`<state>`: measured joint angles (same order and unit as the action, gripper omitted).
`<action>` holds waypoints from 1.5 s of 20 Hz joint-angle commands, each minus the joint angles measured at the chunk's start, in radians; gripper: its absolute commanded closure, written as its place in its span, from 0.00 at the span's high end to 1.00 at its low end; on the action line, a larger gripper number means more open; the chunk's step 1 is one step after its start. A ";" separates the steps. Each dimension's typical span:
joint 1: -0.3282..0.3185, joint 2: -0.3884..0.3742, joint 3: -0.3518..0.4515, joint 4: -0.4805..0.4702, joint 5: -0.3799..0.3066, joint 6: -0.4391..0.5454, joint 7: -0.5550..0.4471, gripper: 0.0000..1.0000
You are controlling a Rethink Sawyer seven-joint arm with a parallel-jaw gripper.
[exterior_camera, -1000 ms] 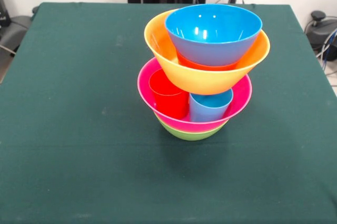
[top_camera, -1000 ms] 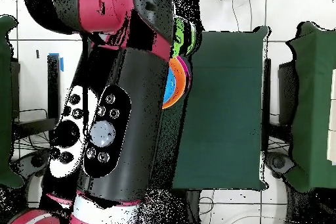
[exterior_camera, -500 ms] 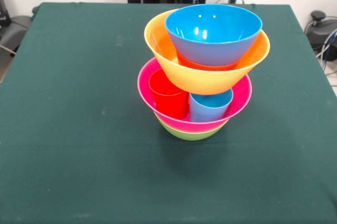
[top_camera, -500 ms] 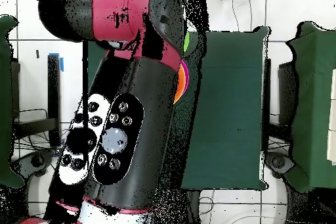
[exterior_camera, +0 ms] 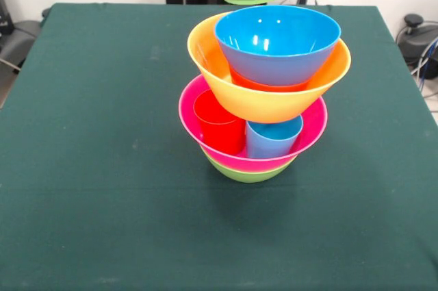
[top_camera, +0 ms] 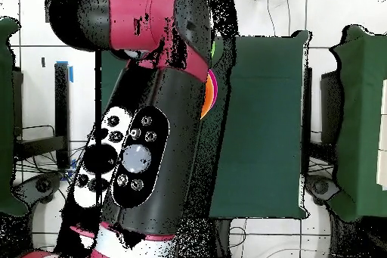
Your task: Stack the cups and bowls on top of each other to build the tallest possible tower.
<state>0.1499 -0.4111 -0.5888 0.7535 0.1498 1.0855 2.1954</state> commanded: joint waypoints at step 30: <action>0.007 0.032 0.179 0.060 -0.136 -0.095 -0.172 0.00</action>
<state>0.1488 -0.4077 -0.5334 0.7535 0.0938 1.0406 2.1954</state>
